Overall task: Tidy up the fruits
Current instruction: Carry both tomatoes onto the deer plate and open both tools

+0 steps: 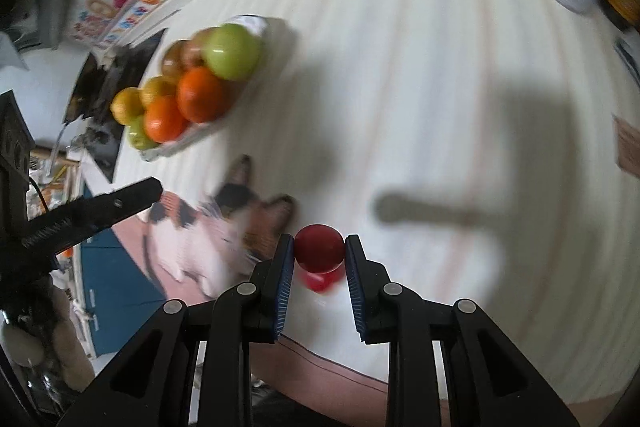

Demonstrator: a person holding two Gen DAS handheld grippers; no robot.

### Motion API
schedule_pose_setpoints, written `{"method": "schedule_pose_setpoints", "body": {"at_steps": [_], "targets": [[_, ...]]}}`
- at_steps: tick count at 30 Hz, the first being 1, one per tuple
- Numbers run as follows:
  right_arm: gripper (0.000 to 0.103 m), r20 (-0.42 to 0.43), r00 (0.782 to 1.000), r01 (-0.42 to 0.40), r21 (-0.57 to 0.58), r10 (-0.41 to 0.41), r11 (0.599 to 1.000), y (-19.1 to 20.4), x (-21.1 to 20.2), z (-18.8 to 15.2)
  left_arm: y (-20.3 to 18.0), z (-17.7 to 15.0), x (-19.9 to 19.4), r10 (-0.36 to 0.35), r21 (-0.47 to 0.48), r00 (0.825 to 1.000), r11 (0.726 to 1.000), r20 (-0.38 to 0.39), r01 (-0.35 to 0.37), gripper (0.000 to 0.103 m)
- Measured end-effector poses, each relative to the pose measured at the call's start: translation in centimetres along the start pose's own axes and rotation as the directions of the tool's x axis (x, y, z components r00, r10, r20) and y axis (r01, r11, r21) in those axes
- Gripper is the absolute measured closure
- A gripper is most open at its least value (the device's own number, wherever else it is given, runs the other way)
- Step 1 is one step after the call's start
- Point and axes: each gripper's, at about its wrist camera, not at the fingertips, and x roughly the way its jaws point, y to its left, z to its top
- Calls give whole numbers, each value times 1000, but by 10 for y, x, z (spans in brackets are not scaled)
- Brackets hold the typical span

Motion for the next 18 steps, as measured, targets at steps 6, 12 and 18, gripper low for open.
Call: {"method": "schedule_pose_setpoints", "body": {"at_steps": [6, 12, 18], "targets": [[75, 49, 997, -52, -33, 53, 998, 33, -5, 33, 39, 15, -18, -53, -60, 998, 997, 23, 54, 78], [75, 71, 997, 39, -16, -38, 999, 7, -25, 33, -20, -8, 39, -141, 28, 981, 989, -134, 146, 62], [75, 38, 994, 101, 77, -104, 992, -46, -28, 8, -65, -36, 82, -134, 110, 951, 979, -277, 170, 61]]}}
